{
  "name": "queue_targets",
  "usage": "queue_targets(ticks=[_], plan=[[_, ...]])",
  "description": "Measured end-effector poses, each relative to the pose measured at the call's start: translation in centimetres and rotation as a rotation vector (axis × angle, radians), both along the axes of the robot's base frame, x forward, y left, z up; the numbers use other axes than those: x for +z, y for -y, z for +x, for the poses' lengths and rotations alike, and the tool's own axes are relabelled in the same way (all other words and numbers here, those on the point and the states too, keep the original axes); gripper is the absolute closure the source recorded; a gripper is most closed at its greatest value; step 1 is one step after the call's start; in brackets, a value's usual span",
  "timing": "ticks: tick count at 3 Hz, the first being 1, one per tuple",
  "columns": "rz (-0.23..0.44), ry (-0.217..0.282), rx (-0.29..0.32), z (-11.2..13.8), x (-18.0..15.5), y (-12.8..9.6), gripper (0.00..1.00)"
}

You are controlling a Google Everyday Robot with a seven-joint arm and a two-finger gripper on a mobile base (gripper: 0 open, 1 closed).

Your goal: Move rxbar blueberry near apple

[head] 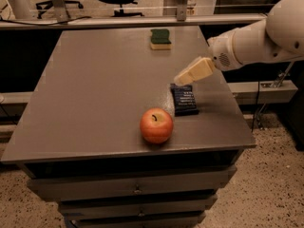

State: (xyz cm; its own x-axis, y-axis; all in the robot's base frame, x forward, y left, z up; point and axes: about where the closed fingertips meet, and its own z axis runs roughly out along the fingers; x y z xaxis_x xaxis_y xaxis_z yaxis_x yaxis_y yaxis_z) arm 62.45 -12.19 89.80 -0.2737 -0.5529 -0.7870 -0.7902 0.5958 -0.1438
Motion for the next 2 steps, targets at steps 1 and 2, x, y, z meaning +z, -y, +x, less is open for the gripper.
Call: queue_targets(ticks=[1,2], plan=[[0.041,0.147,0.116,5.0,1.6,-1.7,0.00],[0.035,0.248,0.256,7.8,2.4,-2.3,0.00]])
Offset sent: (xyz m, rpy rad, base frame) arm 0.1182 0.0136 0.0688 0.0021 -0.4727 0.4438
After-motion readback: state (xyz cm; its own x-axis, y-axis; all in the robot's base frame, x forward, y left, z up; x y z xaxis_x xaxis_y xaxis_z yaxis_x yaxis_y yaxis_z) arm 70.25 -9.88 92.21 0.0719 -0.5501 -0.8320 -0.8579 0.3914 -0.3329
